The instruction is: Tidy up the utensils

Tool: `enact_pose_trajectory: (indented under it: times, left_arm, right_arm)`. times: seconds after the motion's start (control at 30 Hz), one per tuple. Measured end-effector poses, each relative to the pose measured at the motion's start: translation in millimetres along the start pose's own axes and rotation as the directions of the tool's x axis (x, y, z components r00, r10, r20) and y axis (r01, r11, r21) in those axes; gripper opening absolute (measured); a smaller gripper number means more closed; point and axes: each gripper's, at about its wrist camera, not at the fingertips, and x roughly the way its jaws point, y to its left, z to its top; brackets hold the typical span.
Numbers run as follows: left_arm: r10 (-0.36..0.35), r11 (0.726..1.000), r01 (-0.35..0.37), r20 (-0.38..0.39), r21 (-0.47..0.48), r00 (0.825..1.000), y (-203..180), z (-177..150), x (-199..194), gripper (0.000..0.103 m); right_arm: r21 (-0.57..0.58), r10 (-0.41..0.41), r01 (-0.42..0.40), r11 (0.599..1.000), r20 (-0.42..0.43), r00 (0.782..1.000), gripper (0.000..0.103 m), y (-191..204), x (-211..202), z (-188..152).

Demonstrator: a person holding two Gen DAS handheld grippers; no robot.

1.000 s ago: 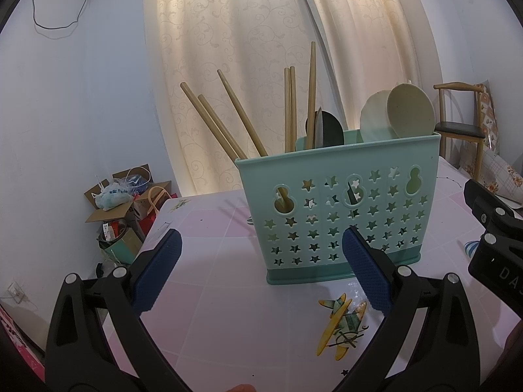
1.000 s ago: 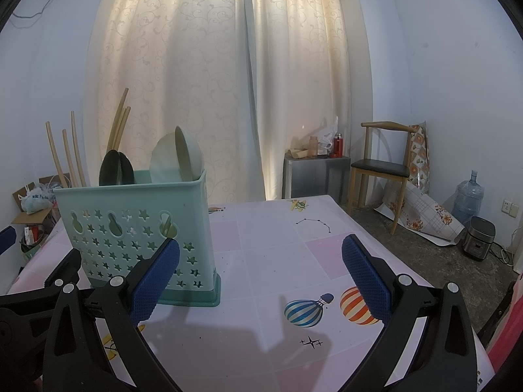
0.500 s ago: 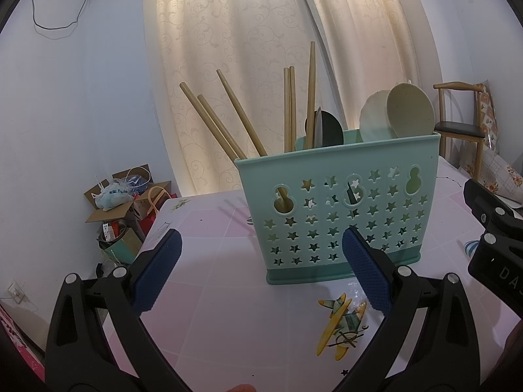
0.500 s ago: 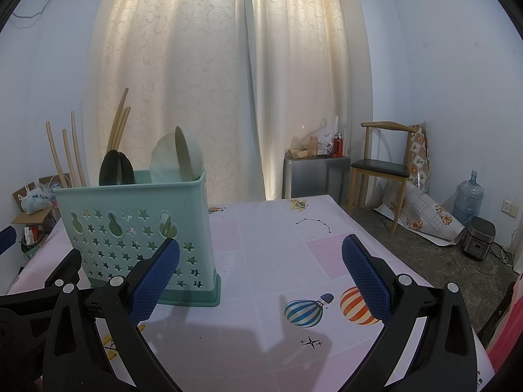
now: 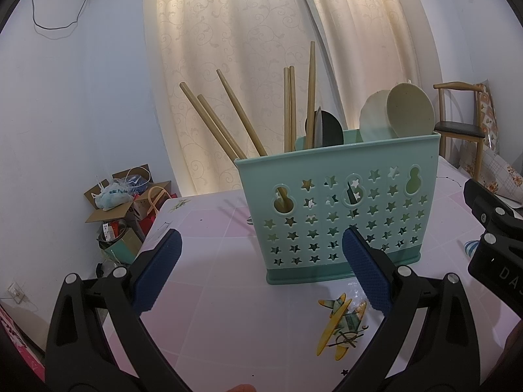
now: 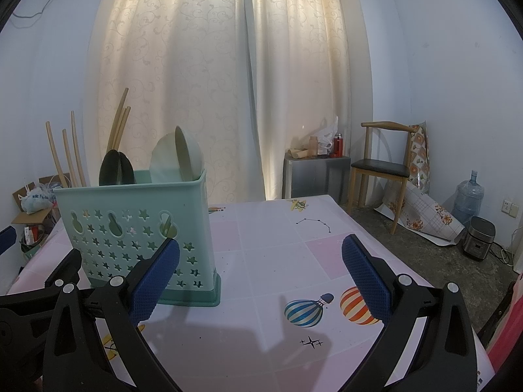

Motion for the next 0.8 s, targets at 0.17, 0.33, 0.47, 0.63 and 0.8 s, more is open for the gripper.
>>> enact_pose_trajectory:
  times: [0.17,0.33,0.47,0.63,0.8]
  left_arm:
    - [0.000,1.000,0.000,-0.001,0.001,1.000,0.4,0.1,0.5,0.095]
    - [0.000,1.000,0.000,-0.001,0.001,1.000,-0.4,0.2,-0.2,0.095]
    - [0.001,1.000,-0.001,-0.001,0.003,1.000,-0.6,0.2,-0.5,0.095]
    - [0.000,1.000,0.000,-0.001,0.002,1.000,-1.9,-0.9,-0.5,0.095]
    - [0.000,1.000,0.000,0.001,0.001,1.000,-1.6,-0.7,-0.6,0.095]
  right_arm:
    - [0.000,0.000,0.000,1.000,0.000,1.000,0.097,-1.1,-0.2,-0.1]
    - [0.000,0.000,0.000,1.000,-0.001,1.000,0.097,-0.7,-0.2,0.0]
    - [0.000,0.000,0.000,1.000,-0.001,1.000,0.097,-1.1,-0.4,-0.1]
    - [0.000,0.000,0.000,1.000,0.000,1.000,0.097,0.1,0.1,0.1]
    - [0.000,0.000,0.000,1.000,0.000,1.000,0.097,-0.7,-0.3,0.0]
